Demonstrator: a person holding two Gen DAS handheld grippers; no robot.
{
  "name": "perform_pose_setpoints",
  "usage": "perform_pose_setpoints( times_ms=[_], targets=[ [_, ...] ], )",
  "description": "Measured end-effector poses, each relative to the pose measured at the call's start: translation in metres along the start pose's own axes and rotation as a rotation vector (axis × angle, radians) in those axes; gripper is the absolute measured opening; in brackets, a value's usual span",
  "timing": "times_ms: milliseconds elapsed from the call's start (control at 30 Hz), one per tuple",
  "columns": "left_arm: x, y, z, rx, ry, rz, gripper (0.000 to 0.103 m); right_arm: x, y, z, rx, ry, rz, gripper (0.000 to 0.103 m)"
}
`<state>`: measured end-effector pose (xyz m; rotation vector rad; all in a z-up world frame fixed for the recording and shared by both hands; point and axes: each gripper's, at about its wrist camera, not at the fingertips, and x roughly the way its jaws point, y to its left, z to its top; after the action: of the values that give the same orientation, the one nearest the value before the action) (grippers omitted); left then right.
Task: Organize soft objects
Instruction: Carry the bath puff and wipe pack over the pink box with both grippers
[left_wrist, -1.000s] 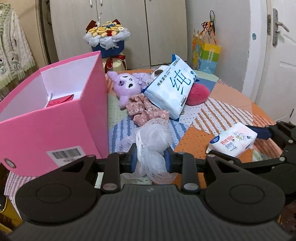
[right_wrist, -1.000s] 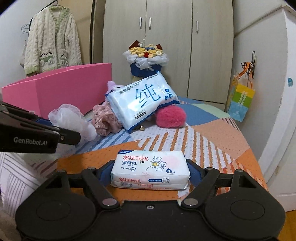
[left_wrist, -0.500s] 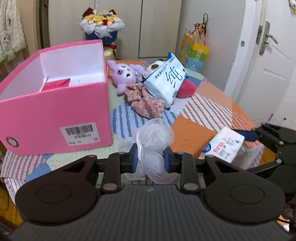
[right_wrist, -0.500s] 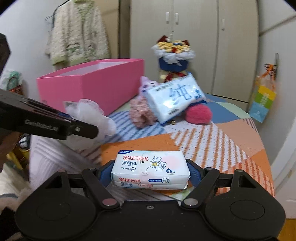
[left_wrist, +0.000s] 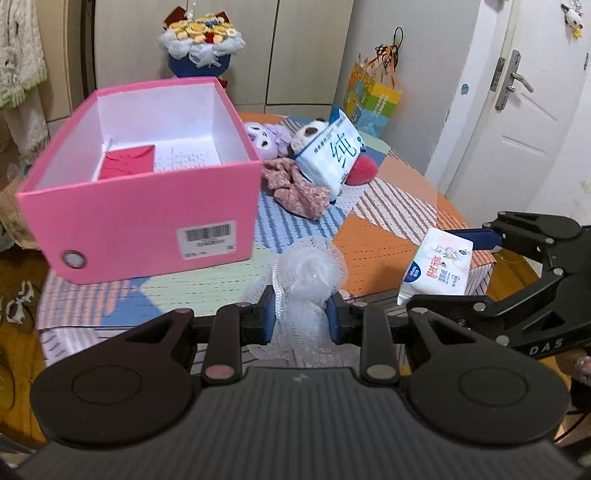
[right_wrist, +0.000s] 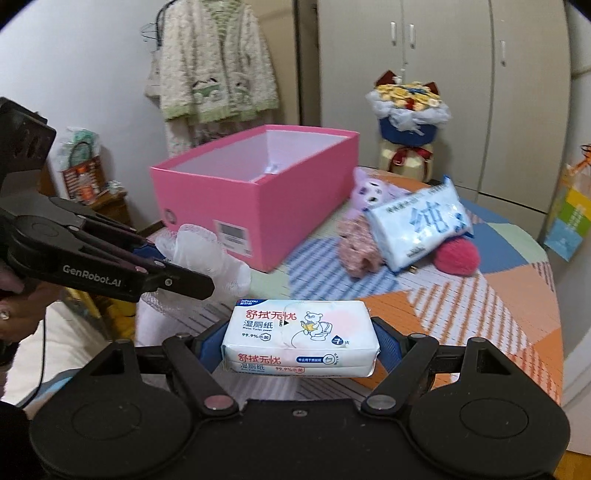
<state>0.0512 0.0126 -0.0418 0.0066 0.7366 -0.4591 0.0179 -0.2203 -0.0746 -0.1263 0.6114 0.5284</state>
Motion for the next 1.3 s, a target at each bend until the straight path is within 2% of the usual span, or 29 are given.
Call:
perform_pose_setpoints(
  times_ms=[100,200,300,367,567,667,800,967,1133,1300],
  targets=[
    [-0.018,0.006,0.002,0.009,-0.018,-0.002,0.026,-0.004,0.009,0.008,-0.012,-0.002,0.043,0.083],
    [-0.042,0.015,0.007,0.013,-0.070,-0.008,0.026,-0.004,0.016,0.019,-0.009,0.005,0.111,0.083],
    [-0.063,0.023,0.013,0.034,-0.126,0.023,0.026,-0.003,0.027,0.032,-0.031,-0.009,0.152,0.083],
    [-0.072,0.028,0.019,0.050,-0.150,0.043,0.026,-0.004,0.037,0.042,-0.065,-0.035,0.161,0.083],
    [-0.072,0.048,0.042,0.064,-0.159,0.064,0.026,0.002,0.053,0.078,-0.150,-0.122,0.165,0.083],
    [-0.063,0.063,0.061,0.061,-0.155,0.069,0.026,0.014,0.056,0.097,-0.195,-0.148,0.159,0.083],
    [-0.045,0.083,0.087,0.071,-0.148,0.111,0.026,0.037,0.060,0.124,-0.269,-0.162,0.161,0.083],
    [-0.011,0.105,0.117,0.080,-0.089,0.126,0.026,0.072,0.058,0.157,-0.373,-0.146,0.145,0.084],
    [0.033,0.126,0.137,0.090,-0.039,0.168,0.026,0.118,0.050,0.178,-0.452,-0.065,0.154,0.084],
    [0.066,0.150,0.148,0.119,-0.065,0.268,0.027,0.171,0.035,0.193,-0.515,0.033,0.108,0.084]
  ],
)
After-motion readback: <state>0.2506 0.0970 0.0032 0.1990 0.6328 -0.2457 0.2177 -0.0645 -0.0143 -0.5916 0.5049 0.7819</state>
